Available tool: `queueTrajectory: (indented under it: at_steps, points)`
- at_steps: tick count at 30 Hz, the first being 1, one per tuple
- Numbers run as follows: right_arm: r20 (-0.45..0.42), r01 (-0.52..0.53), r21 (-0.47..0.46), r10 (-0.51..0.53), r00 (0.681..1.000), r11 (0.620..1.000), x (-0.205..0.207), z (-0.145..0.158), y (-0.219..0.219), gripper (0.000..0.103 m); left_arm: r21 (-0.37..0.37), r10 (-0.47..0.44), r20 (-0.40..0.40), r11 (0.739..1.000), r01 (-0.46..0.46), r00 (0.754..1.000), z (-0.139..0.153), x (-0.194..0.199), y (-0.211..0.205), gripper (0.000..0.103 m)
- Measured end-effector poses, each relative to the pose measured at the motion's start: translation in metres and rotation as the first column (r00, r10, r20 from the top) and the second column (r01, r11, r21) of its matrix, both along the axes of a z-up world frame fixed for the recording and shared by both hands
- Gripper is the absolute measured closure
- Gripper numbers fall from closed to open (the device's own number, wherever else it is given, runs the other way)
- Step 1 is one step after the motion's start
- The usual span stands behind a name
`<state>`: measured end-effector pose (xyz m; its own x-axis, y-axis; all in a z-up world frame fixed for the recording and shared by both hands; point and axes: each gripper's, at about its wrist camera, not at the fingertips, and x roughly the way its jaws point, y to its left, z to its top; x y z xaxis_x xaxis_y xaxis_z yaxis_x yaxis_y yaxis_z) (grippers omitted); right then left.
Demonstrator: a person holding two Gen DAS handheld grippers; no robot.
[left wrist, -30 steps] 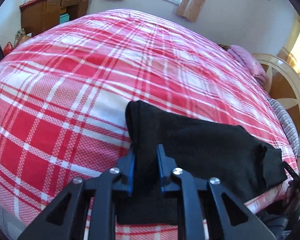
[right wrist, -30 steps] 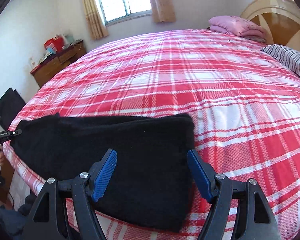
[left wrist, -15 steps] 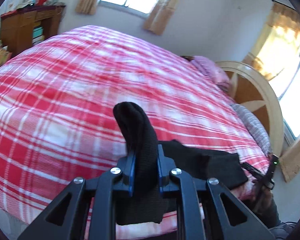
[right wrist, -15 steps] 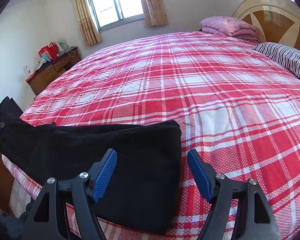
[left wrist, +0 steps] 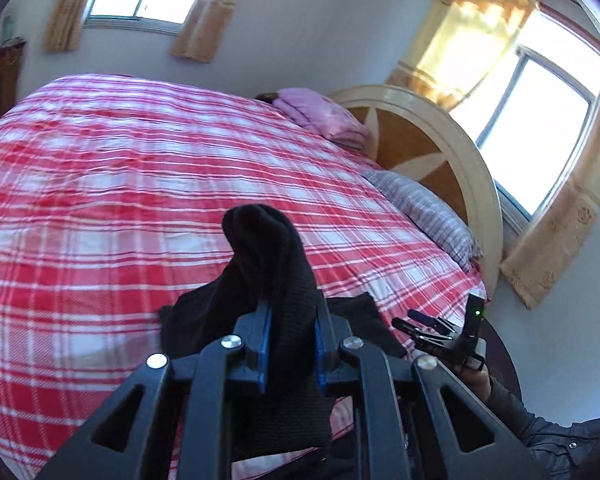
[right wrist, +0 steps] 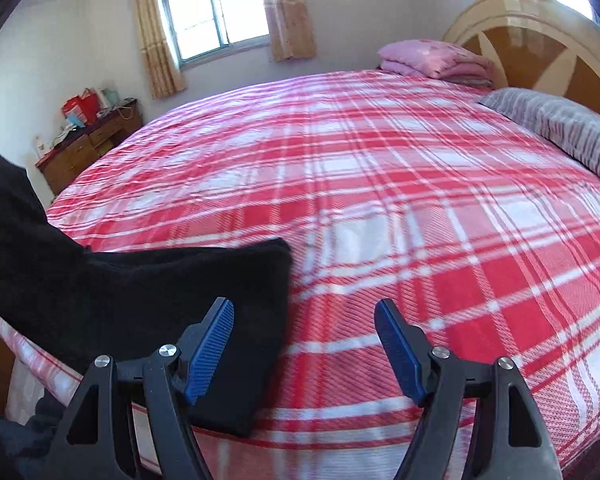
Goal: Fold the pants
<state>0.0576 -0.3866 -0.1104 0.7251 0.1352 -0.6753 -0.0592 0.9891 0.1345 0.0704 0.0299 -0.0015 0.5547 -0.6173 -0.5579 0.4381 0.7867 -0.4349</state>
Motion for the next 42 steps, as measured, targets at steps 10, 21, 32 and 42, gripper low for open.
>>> queueTrajectory:
  at_steps: [10, 21, 32, 42]
  points:
    - [0.014, 0.08, 0.067, -0.081, 0.997, 0.995, 0.004, -0.007, -0.026, 0.029, 0.113, -0.127, -0.09, 0.984, 0.137, 0.988, -0.02, 0.035, -0.095, 0.086]
    - [0.042, 0.089, 0.082, -0.093, 0.995, 0.993, 0.005, -0.01, -0.029, 0.029, 0.233, -0.2, -0.132, 0.946, 0.226, 0.971, -0.07, 0.042, -0.188, 0.084]
    - [0.07, 0.085, 0.129, -0.094, 0.993, 0.988, -0.002, 0.001, -0.03, 0.029, 0.246, -0.177, 0.135, 0.959, 0.14, 0.975, -0.055, -0.004, -0.165, 0.032]
    - [0.055, -0.137, 0.084, 0.133, 0.99, 0.987, -0.005, 0.021, 0.04, 0.029, 0.328, 0.104, 0.13, 0.934, -0.142, 0.986, -0.097, 0.006, -0.072, 0.006]
